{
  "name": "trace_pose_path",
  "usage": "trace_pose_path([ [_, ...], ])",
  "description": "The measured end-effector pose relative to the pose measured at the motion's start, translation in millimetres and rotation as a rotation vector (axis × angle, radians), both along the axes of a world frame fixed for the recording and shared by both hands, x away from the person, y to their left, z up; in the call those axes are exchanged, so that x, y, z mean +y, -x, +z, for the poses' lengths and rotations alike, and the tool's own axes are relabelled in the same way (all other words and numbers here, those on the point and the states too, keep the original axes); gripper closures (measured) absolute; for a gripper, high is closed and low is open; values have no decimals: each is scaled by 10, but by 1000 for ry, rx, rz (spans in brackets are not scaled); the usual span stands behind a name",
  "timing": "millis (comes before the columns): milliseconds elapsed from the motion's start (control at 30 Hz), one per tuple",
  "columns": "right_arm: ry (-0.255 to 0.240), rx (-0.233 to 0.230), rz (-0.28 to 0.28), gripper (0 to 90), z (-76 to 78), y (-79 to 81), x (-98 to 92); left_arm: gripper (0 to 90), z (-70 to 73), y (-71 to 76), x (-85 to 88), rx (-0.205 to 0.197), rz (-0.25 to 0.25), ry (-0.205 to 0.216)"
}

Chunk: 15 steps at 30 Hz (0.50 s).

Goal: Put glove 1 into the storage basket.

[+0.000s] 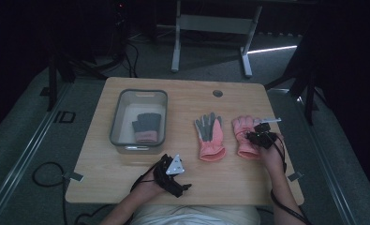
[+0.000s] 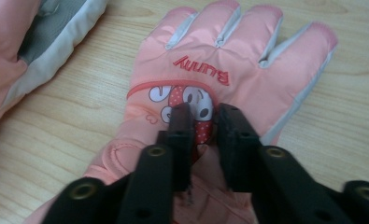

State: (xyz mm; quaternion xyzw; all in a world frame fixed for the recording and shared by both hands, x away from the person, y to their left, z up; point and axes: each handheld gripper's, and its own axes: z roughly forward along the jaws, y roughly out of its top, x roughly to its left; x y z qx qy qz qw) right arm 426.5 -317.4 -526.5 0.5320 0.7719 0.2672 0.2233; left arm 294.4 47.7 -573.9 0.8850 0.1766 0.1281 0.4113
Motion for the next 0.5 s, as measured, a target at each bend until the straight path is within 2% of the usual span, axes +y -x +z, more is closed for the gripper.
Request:
trace_pose_path([
  [100,-22,13,-24,847,10,-3,7,29,0,3,0,0,1,0],
  [200,-1,10,-34,867,32,5,42,29,0,0,0,2,1,0],
  [267,-19,10,-50,878,69,7,35,29,1,0,3,5,-2,2],
  [500,-39,-51,-79,885,335,88,42,29,2,-1,4,4,-10,10],
])
